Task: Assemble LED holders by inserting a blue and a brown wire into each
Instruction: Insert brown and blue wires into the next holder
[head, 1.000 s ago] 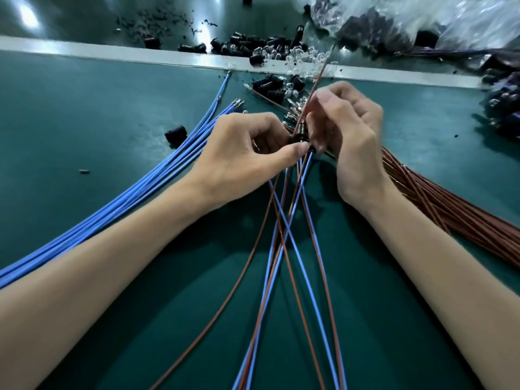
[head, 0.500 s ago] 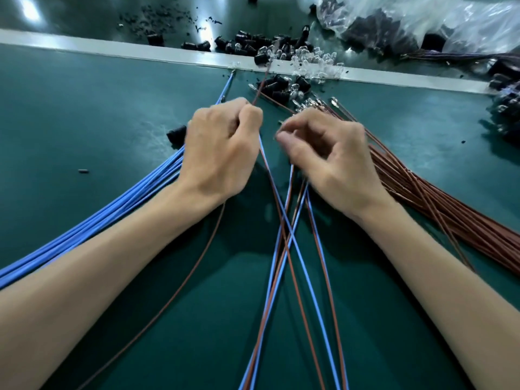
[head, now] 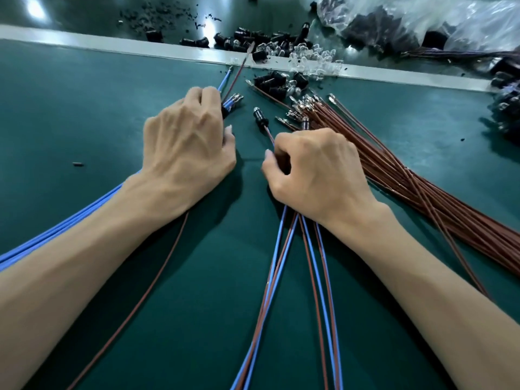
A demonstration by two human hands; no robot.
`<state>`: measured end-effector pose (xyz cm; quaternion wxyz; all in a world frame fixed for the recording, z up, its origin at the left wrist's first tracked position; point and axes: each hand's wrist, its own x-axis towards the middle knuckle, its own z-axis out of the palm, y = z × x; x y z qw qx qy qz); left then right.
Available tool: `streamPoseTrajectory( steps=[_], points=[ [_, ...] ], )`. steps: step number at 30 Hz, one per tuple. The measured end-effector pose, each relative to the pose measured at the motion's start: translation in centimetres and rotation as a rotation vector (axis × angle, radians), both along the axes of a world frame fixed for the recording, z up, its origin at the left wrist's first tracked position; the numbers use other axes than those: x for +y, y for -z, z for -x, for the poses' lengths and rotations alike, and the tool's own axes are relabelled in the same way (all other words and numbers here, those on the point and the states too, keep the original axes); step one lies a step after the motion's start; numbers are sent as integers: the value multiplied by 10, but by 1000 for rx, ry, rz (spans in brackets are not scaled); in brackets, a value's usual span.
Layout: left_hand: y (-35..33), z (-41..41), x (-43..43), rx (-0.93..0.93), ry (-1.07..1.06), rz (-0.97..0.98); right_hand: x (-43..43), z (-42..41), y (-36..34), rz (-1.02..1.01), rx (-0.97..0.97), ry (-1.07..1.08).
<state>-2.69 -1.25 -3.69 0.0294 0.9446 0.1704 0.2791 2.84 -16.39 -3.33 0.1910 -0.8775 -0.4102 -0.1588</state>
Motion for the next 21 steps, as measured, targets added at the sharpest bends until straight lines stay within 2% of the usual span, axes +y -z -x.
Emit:
streamPoseTrajectory(
  steps=[10,17,21],
  points=[
    [4,-6,9,-23,19,86,-5,-3,0,-45,91,-44],
    [3,-4,-2,-170,294,123,-3,-7,0,-138,131,-12],
    [1,-4,-3,-226,415,245,-2,-8,1,-160,153,-25]
  ],
)
